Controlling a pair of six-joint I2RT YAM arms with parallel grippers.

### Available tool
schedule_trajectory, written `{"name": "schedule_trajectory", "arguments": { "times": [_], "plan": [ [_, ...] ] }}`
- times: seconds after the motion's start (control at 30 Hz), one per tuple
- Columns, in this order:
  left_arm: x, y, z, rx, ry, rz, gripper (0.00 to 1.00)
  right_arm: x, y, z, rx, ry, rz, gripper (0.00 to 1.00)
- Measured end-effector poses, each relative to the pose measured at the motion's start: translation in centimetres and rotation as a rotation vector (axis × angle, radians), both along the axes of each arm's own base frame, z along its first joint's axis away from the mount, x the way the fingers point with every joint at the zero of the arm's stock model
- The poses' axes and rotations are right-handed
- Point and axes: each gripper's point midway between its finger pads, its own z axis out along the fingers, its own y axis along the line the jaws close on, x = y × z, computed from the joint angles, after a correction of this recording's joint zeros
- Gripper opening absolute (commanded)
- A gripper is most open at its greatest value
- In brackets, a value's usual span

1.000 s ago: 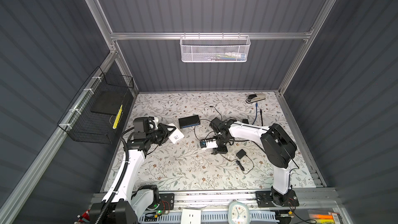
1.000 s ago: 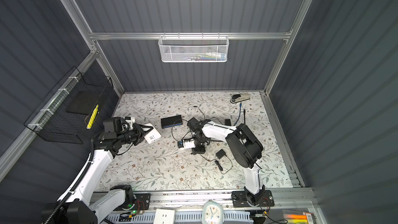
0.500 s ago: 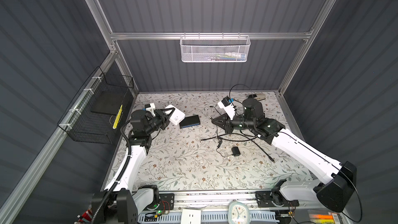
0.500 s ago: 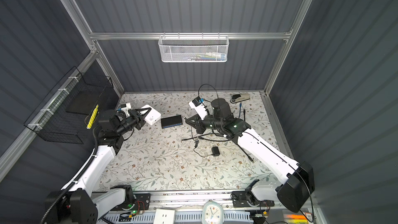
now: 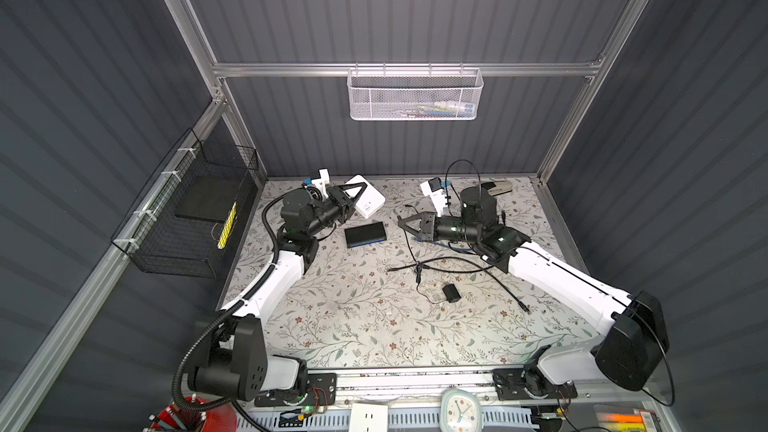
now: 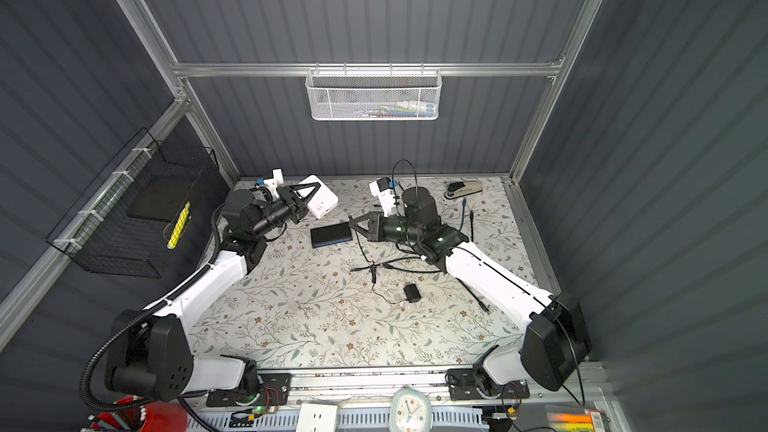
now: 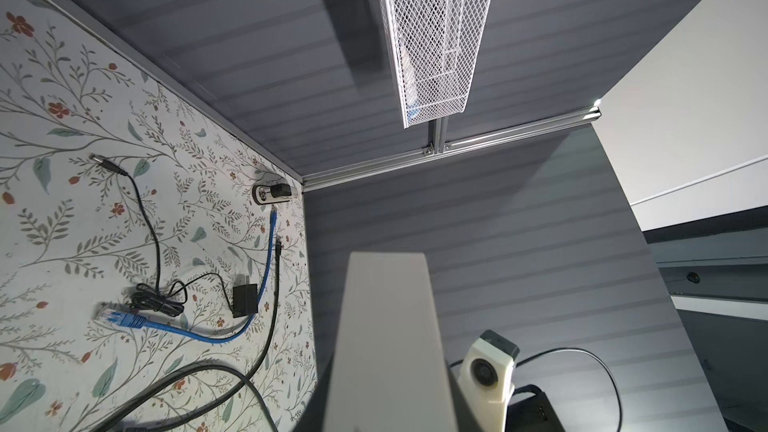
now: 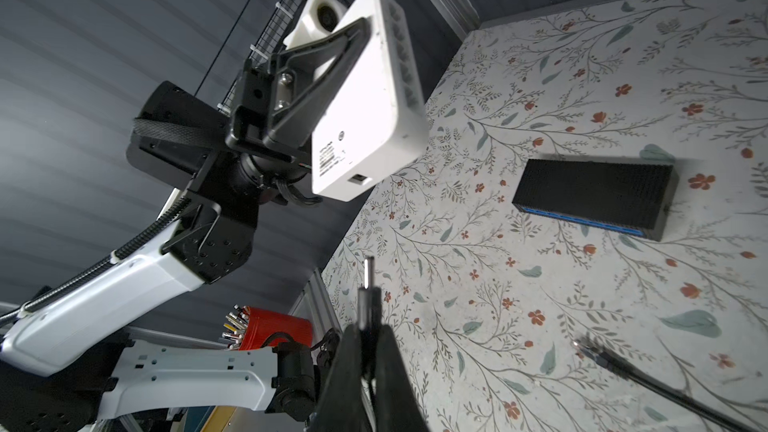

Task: Insert the plug into the switch port
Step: 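Bring the barrel plug tip up to the switch ports with the right gripper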

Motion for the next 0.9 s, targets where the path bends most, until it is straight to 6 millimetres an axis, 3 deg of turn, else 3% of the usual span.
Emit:
{"name": "schedule_trajectory", "arguments": {
  "times": [0.23, 0.33, 0.57, 0.9],
  "plan": [
    [0.2, -1.3, 5.4, -0.043, -0.154, -0.068, 0.00, -0.7, 1.0, 1.9, 0.095, 0.012, 0.059, 0.00],
    [-0.1, -1.7, 6.6, -0.075, -0.196, -0.090, 0.00, -1.0, 1.4, 2.9, 0.137, 0.008, 0.081, 0.00],
    [0.4, -2.3, 5.9, -0.108, -0.153, -0.118, 0.00, -1.1, 1.5, 4.7, 0.188, 0.002, 0.093, 0.00],
    [-0.3, -3.1, 6.2, -0.164, -0.081, -0.168, 0.00, -0.7, 1.8, 5.4, 0.230, 0.075, 0.084, 0.00]
  ]
}}
